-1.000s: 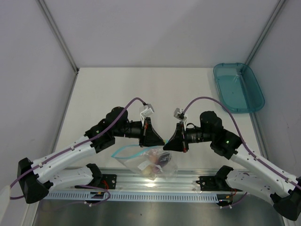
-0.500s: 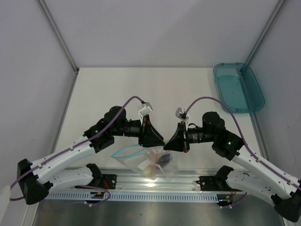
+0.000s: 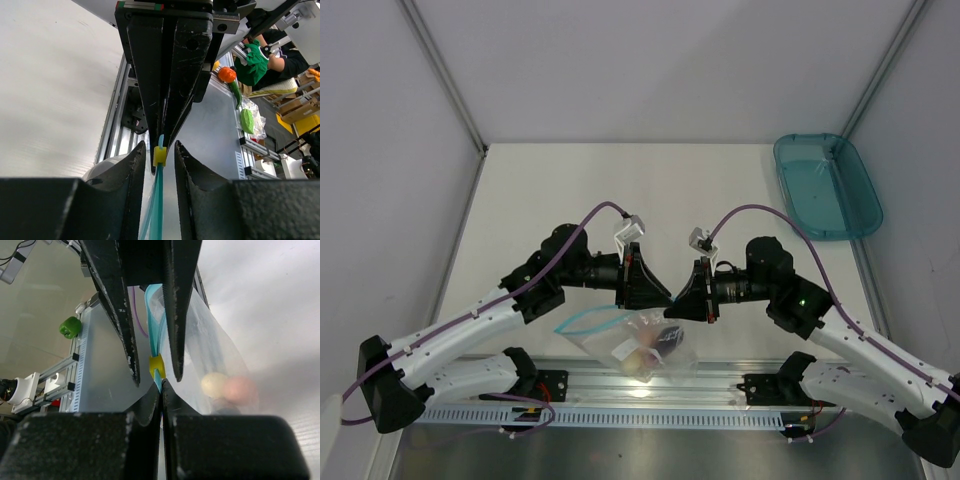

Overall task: Place the food in the zip-top bag and seal the zipper
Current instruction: Zip the zipper food storage bag at the center of the board.

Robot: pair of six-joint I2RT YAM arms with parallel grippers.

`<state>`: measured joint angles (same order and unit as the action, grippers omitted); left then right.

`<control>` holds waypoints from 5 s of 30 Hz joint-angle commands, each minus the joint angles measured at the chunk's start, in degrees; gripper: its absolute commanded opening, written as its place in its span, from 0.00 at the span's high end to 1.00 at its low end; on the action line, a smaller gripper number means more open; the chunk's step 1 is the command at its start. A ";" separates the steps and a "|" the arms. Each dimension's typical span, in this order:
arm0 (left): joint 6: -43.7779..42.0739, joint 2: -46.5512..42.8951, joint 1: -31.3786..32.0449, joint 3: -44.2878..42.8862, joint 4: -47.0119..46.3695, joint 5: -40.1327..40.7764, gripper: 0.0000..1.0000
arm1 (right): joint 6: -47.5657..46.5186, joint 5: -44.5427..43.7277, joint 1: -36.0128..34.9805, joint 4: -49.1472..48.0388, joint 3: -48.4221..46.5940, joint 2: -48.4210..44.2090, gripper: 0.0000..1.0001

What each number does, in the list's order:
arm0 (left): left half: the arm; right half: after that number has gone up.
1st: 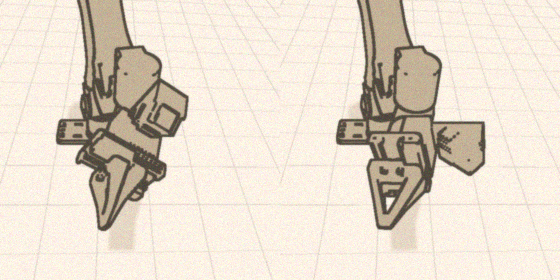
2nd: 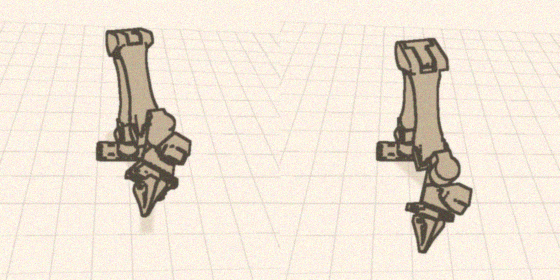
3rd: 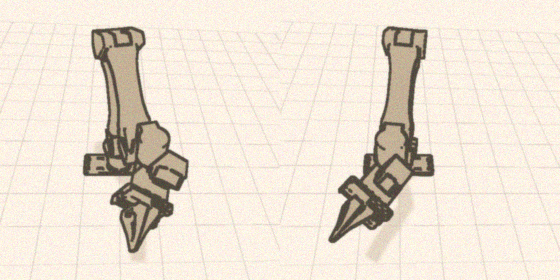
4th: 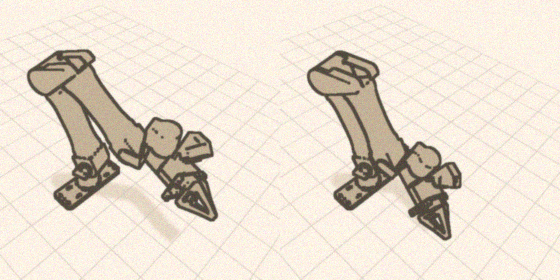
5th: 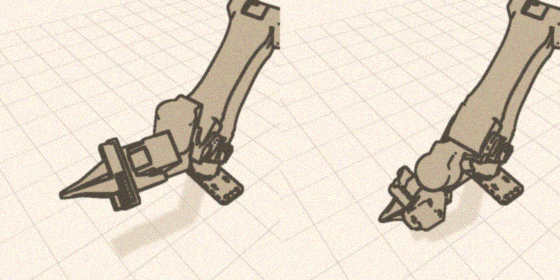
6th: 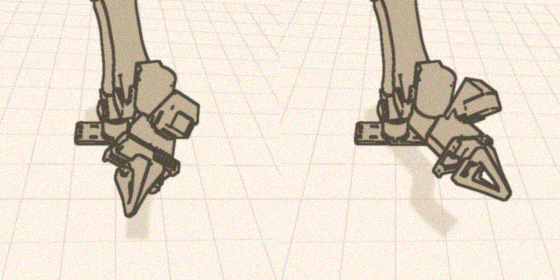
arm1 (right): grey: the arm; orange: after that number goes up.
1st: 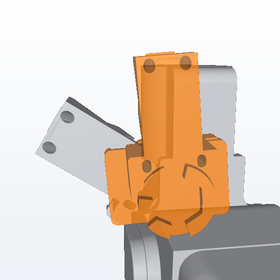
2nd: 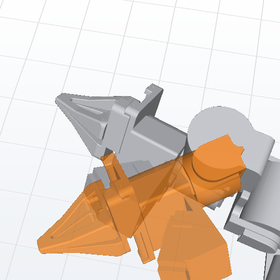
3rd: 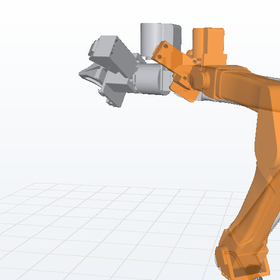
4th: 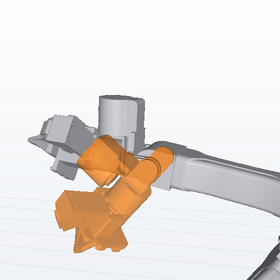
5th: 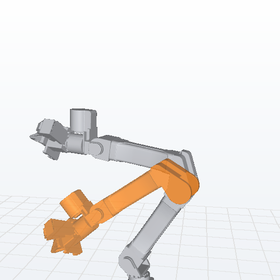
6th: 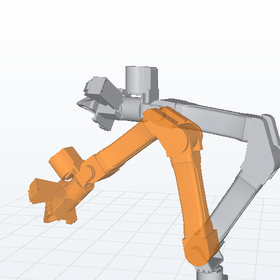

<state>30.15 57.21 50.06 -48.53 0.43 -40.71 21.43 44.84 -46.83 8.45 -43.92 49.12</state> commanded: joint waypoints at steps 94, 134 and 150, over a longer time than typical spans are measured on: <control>-7.12 -0.60 -1.46 -8.86 22.69 8.19 0.99 | 8.98 -26.74 0.25 -4.41 -2.75 -4.83 1.00; -8.79 -0.70 -1.46 -13.96 21.46 0.28 0.99 | -8.34 14.40 4.65 4.30 -13.38 9.14 0.53; -9.50 -0.17 -1.46 -13.43 22.07 -1.04 0.99 | -4.93 1.14 1.04 -0.95 -11.21 11.09 1.00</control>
<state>21.47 56.62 48.23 -60.12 24.18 -40.45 14.13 55.55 -45.36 14.06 -56.82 62.24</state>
